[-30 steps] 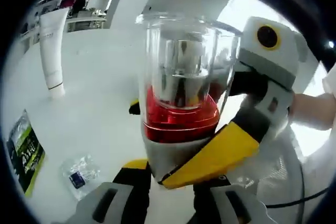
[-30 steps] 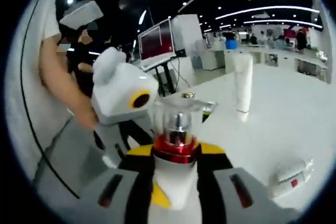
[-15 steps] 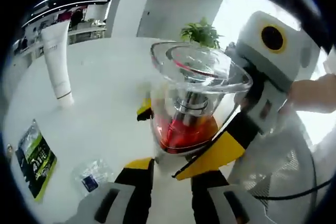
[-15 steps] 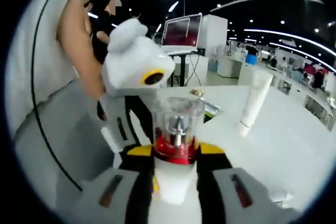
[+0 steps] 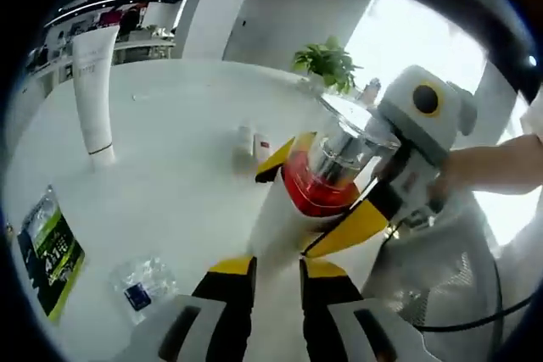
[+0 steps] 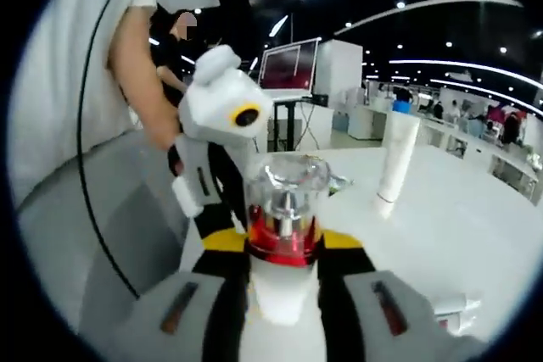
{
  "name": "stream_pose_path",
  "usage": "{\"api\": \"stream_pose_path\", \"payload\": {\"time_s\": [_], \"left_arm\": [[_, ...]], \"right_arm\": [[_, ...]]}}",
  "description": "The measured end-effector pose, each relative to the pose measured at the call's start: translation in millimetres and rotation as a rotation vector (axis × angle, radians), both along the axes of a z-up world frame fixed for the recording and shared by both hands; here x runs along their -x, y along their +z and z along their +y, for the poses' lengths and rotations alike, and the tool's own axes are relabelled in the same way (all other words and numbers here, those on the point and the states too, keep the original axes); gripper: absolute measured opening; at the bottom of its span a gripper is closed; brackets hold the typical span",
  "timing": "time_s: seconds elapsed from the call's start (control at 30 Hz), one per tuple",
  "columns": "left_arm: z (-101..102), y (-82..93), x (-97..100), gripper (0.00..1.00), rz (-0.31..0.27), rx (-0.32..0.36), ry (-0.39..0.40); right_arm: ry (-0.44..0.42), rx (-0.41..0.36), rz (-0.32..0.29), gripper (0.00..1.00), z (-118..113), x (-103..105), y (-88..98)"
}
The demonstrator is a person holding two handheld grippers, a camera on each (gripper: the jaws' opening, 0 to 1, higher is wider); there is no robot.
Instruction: Arrange the skincare products in the storage area until every visible bottle or jar stands upright without overlapping.
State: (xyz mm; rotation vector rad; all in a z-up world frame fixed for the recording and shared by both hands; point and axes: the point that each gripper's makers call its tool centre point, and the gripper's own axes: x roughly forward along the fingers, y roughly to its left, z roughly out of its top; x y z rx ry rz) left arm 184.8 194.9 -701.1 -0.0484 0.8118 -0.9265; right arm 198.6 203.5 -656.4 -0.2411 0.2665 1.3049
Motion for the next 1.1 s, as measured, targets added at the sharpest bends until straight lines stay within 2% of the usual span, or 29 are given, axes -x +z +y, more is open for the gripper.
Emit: {"api": "stream_pose_path", "payload": {"time_s": [0.17,0.37,0.4,0.43,0.47,0.5,0.57,0.73,0.8,0.87,0.9,0.97,1.03,1.1], "left_arm": [[0,1.2,2.9,0.22,-0.001,0.002,-0.006],[2,2.0,4.4,0.24,0.003,0.007,-0.001],[2,2.4,4.5,0.25,0.003,0.007,0.0],[3,3.3,4.7,0.25,0.002,0.008,0.002],[3,3.2,4.3,0.25,0.0,0.007,0.003],[4,3.4,4.2,0.25,-0.001,0.007,0.004],[3,4.8,5.1,0.26,0.001,0.006,0.0],[6,8.3,1.5,0.27,-0.022,0.001,0.009],[6,9.0,0.7,0.27,-0.023,0.005,0.016],[6,9.4,0.8,0.27,-0.028,0.002,0.02],[7,8.9,2.0,0.27,-0.037,-0.009,0.02],[9,8.0,4.0,0.26,-0.048,-0.02,0.021],[9,7.2,6.8,0.26,-0.042,-0.018,0.025],[10,5.3,10.5,0.27,-0.042,-0.024,0.023]], "right_arm": [[-0.02,-0.039,0.034,0.3,-3,1,-0.4],[-0.038,-0.03,0.045,0.31,-3,1,-0.8],[-0.049,-0.028,0.068,0.31,-3,0,-1.8],[-0.075,-0.022,0.142,0.32,-4,1,-5.0],[-0.097,0.019,0.17,0.36,-7,0,-10.5],[-0.113,0.048,0.155,0.41,-9,-3,-13.1],[-0.141,0.01,0.197,0.5,-7,-3,-10.2],[-0.21,-0.043,0.255,0.48,-16,-4,0.4],[-0.219,-0.044,0.255,0.48,-19,-2,4.4],[-0.261,-0.038,0.327,0.48,-23,0,9.4],[-0.267,-0.029,0.338,0.48,-23,0,12.8],[-0.276,-0.013,0.293,0.48,-23,-4,26.8],[-0.275,0.006,0.287,0.48,-21,-5,37.3],[-0.243,0.083,0.278,0.44,-21,-3,40.6]]}}
